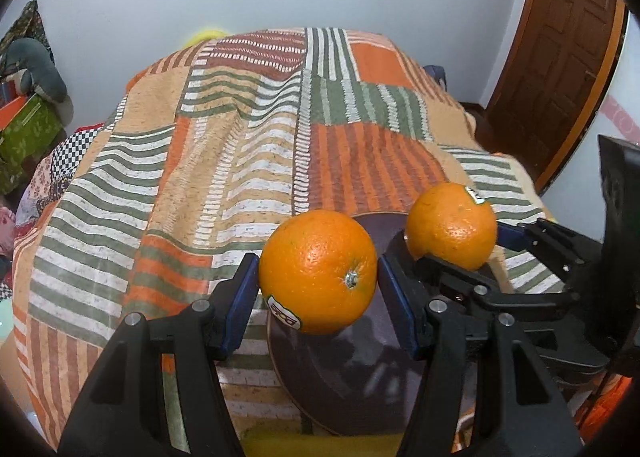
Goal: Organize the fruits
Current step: 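Lower both oranges onto the purple plate and open both tools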
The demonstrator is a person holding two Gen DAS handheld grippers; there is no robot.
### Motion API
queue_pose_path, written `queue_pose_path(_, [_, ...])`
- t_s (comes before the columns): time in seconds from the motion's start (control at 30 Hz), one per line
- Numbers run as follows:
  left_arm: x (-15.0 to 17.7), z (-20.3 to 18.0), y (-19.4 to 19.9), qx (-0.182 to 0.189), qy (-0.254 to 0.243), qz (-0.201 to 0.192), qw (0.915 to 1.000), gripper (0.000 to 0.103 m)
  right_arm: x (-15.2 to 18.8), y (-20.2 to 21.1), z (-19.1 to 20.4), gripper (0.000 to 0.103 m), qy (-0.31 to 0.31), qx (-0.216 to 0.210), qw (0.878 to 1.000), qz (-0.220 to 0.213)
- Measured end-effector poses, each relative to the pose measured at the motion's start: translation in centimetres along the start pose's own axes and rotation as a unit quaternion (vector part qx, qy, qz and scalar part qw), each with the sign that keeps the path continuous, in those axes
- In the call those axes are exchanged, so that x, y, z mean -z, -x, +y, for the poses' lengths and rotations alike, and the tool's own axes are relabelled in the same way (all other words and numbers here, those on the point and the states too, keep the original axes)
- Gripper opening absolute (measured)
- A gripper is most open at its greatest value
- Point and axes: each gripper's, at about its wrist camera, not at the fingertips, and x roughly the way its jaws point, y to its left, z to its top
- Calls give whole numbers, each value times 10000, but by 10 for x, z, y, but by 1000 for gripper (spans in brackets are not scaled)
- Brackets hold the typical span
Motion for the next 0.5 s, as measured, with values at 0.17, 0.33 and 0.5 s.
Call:
queue_pose_path(0.17, [-1, 5, -14, 104, 20, 227, 9997, 60, -1, -8, -2, 65, 81, 3, 9999, 150])
queue_pose_path(0.33, [-1, 6, -22, 181, -1, 394, 9991, 60, 0, -19, -1, 65, 175, -12, 9992, 350])
queue_pose_path(0.5, [2, 7, -30, 194, -24, 522, 9984, 60, 3, -27, -1, 65, 175, -16, 9987, 483])
